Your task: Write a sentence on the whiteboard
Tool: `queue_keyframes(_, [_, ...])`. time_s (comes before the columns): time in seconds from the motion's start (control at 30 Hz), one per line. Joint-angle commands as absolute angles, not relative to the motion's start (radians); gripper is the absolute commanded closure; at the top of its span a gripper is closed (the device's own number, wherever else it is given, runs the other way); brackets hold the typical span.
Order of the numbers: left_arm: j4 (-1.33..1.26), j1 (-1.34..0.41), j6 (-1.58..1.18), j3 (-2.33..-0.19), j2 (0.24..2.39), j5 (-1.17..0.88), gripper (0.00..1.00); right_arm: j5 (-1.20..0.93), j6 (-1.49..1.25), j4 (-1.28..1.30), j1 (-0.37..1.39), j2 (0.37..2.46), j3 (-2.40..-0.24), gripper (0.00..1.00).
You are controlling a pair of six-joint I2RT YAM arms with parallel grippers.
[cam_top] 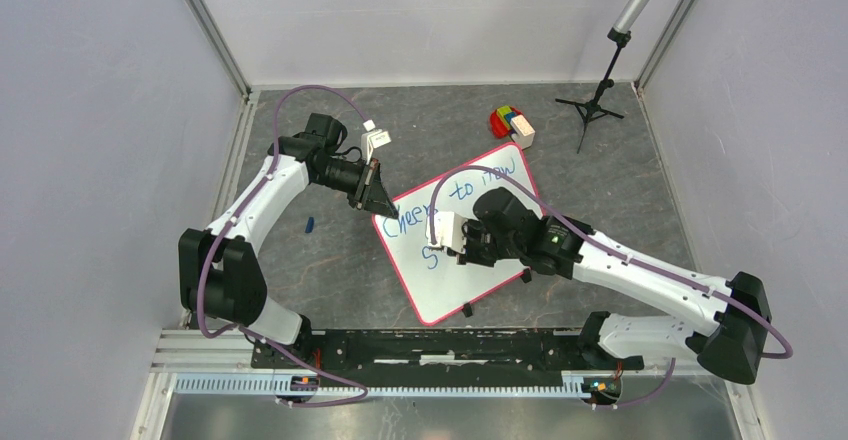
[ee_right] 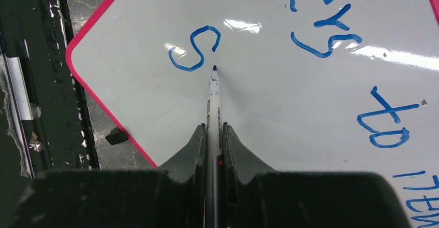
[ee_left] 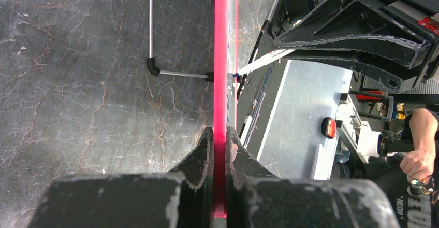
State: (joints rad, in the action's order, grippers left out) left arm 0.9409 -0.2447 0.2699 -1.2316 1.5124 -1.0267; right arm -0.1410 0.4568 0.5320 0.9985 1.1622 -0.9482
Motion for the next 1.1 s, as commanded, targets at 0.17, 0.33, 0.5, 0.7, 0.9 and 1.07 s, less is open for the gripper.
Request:
queue_keyframes(0.17, [0.919, -0.249, 0.286, -1.255, 1.501, -0.973, 0.98, -0.16, 0.443, 0.488, 0.996, 1.185, -1.01, 1.0])
queue_keyframes(0.33, [0.934, -0.249, 0.299, -1.26, 1.504, -0.97, 0.98, -0.134, 0.454, 0.494, 0.996, 1.185, -0.991, 1.0])
queue_keyframes(0.5, [0.934, -0.249, 0.299, -1.261, 1.506, -0.97, 0.98, -0.11, 0.469, 0.517, 0.974, 1.164, -0.97, 1.0])
queue_keyframes(0.7, [0.934, -0.249, 0.301, -1.263, 1.512, -0.97, 0.98, -0.11, 0.486, 0.55, 0.919, 1.133, -0.956, 1.0])
queue_keyframes(0.9, [0.934, -0.249, 0.299, -1.273, 1.524, -0.975, 0.98, -0.125, 0.499, 0.558, 0.913, 1.132, -0.963, 1.0])
queue_keyframes(1.07, [0.934, -0.249, 0.296, -1.276, 1.525, -0.977, 0.98, -0.19, 0.5, 0.565, 0.914, 1.135, -1.013, 1.0])
